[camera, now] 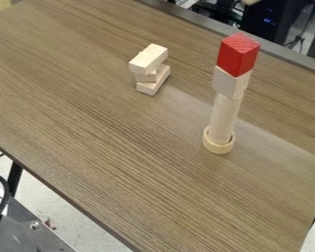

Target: Move the white block to the upper center of the table

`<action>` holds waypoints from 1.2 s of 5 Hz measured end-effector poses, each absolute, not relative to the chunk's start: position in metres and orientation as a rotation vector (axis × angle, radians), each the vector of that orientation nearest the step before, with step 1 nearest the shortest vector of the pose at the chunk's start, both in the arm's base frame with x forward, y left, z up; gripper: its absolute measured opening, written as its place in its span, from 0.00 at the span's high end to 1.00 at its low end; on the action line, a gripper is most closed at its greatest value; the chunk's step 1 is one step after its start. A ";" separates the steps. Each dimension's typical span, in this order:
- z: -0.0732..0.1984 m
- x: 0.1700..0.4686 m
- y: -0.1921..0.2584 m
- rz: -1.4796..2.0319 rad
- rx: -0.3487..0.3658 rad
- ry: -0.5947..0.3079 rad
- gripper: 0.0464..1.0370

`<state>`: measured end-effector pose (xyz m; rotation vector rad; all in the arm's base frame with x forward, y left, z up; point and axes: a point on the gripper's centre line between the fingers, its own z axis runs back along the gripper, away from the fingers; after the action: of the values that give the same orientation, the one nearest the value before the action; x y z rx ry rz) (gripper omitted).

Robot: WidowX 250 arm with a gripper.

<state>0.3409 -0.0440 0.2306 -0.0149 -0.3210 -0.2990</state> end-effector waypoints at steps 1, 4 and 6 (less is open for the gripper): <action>0.225 0.352 -0.022 -0.231 0.019 -0.352 0.48; 0.156 0.384 0.006 -0.072 0.050 -0.368 0.48; 0.105 0.406 0.016 0.000 -0.002 -0.435 0.48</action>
<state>0.4063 0.0164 0.1054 -0.0015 -0.4349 0.0001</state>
